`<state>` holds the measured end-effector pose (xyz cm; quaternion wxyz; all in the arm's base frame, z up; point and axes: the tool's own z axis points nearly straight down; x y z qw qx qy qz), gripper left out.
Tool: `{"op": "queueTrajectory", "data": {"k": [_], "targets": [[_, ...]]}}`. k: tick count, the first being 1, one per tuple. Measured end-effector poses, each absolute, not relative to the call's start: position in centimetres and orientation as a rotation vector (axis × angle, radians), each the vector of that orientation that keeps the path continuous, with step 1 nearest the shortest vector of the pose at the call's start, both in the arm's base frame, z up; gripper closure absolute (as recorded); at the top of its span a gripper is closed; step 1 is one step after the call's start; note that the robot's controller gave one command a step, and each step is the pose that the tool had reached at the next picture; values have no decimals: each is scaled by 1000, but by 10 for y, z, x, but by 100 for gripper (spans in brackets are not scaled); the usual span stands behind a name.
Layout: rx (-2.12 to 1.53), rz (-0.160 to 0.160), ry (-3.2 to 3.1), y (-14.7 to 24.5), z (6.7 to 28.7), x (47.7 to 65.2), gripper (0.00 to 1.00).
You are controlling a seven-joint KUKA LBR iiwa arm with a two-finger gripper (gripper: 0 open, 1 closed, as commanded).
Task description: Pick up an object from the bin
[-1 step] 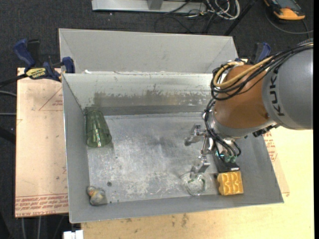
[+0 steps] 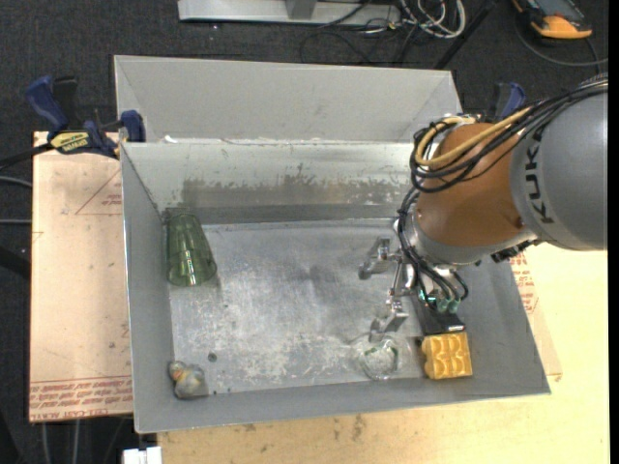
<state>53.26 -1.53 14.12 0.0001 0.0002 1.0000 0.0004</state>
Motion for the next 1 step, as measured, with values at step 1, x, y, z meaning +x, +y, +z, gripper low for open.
{"op": "queueTrajectory", "data": {"k": [1], "targets": [[-549, 8, 3102, -43, 78, 517, 100]]}}
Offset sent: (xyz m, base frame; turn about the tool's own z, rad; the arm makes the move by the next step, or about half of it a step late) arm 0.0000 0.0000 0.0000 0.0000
